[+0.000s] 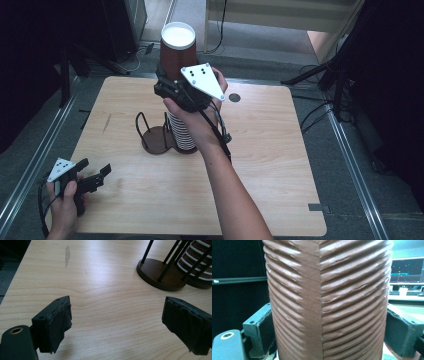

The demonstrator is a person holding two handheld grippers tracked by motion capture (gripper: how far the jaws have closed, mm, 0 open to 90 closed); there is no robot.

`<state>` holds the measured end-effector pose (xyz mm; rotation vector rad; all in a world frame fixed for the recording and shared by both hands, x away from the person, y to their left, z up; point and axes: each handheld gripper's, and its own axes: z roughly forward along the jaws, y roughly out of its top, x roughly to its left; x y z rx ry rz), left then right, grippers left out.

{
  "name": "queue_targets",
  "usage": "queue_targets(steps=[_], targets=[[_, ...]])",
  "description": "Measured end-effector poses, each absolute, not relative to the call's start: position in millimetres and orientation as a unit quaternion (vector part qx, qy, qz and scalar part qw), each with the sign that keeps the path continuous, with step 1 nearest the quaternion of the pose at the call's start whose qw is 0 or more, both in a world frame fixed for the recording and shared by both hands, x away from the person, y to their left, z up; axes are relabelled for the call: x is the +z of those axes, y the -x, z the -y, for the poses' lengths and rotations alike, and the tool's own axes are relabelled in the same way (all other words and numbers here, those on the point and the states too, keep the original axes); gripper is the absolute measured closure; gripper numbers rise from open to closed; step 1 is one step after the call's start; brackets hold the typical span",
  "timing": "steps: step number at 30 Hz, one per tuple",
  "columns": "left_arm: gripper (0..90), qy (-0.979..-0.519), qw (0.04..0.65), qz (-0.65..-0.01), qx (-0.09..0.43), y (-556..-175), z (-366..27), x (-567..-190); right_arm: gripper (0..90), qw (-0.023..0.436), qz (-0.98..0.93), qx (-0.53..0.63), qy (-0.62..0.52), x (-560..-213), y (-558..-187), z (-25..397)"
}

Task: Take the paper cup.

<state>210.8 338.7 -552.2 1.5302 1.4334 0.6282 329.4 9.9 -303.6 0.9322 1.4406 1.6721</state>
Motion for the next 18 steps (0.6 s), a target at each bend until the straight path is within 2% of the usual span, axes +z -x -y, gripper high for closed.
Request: queue_targets(steps=[18], targets=[[9.7, -0.622, 0.457, -0.582, 0.255, -210.9, -338.5, -552.0, 10.9, 0.372, -0.542, 0.652, -0.378, -288.4, -319.5, 24.3]])
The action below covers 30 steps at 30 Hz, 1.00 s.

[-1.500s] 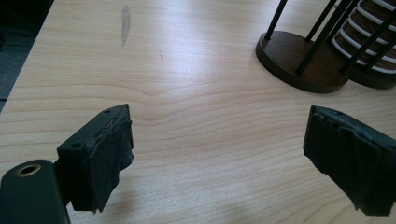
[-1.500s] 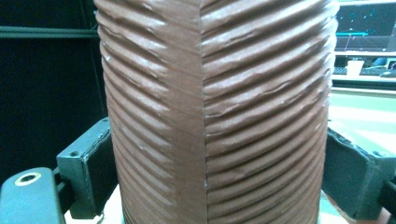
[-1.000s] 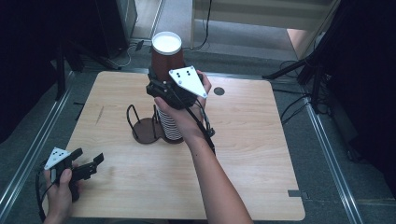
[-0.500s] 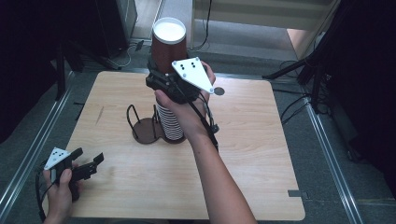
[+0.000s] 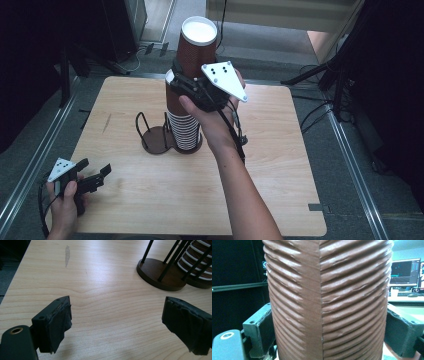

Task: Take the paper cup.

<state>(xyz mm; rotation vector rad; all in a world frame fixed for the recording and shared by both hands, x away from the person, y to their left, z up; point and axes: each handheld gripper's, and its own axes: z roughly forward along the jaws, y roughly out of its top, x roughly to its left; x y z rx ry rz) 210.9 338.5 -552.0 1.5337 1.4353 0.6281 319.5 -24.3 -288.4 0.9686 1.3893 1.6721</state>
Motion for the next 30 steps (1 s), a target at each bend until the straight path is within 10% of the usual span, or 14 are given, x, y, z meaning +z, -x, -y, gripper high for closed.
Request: queue_targets(steps=[30], targets=[[9.7, -0.625, 0.455, -0.580, 0.257, -210.9, -338.0, -552.0, 10.9, 0.399, -0.533, 0.622, -0.412, -315.6, -307.3, 92.3]])
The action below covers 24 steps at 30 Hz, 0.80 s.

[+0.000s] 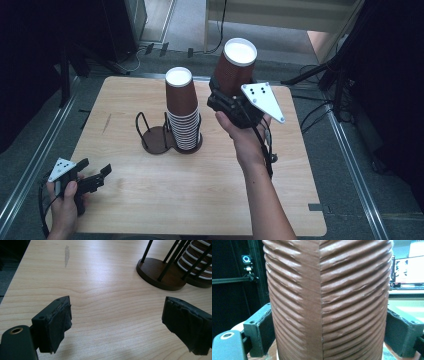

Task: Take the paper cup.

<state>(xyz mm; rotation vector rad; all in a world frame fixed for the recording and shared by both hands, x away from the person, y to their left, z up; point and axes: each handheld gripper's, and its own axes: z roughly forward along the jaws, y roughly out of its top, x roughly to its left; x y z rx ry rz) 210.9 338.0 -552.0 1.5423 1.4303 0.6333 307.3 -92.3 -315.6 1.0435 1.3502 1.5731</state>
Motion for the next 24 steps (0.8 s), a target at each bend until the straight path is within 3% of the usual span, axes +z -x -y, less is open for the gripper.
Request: queue_targets(steps=[24], targets=[[9.7, -0.621, 0.466, -0.568, 0.275, -211.5, -337.2, -549.1, 10.9, 0.397, -0.547, 0.607, -0.419, -343.7, -292.0, 122.7]])
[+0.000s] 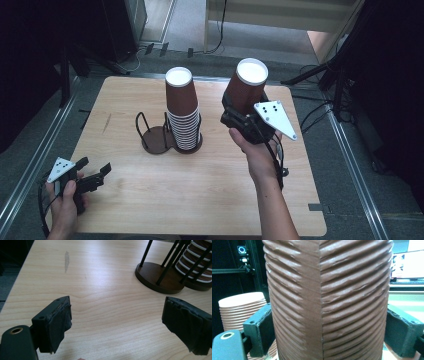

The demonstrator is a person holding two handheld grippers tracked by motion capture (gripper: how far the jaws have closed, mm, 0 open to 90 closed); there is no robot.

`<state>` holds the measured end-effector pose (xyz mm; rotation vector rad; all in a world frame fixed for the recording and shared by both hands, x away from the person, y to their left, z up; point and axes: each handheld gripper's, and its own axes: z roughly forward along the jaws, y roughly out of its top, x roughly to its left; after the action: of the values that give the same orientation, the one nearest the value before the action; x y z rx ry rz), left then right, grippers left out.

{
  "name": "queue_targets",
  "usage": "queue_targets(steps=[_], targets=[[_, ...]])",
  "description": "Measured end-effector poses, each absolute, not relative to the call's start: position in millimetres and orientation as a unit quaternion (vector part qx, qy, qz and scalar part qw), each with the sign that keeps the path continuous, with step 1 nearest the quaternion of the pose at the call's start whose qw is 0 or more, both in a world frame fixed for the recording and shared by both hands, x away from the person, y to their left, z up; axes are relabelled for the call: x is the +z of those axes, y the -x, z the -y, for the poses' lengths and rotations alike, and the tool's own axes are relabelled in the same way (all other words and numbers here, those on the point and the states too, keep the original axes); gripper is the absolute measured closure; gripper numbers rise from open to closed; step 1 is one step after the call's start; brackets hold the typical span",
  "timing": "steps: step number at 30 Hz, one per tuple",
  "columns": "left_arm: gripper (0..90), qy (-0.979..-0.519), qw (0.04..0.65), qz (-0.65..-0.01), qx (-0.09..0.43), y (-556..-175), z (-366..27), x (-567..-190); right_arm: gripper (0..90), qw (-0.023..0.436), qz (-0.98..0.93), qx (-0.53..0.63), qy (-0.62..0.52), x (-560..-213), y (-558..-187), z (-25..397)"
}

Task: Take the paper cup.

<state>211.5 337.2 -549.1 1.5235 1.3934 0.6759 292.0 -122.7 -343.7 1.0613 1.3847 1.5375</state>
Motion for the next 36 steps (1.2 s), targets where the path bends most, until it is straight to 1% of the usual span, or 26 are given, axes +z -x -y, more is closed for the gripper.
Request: queue_targets(steps=[7, 13, 20, 36], targets=[[9.7, -0.608, 0.493, -0.559, 0.275, -215.1, -327.3, -534.1, 10.9, 0.395, -0.550, 0.607, -0.417, -350.7, -281.9, 131.4], [9.7, -0.617, 0.507, -0.537, 0.272, -218.4, -310.7, -518.7, 10.9, 0.391, -0.552, 0.603, -0.423, -360.2, -275.8, 137.3], [9.7, -0.625, 0.515, -0.521, 0.271, -224.8, -299.8, -504.4, 10.9, 0.392, -0.556, 0.598, -0.423, -369.6, -271.5, 138.2], [9.7, -0.634, 0.531, -0.493, 0.270, -233.5, -276.3, -484.7, 11.2, 0.387, -0.567, 0.585, -0.433, -391.9, -263.7, 146.2]])
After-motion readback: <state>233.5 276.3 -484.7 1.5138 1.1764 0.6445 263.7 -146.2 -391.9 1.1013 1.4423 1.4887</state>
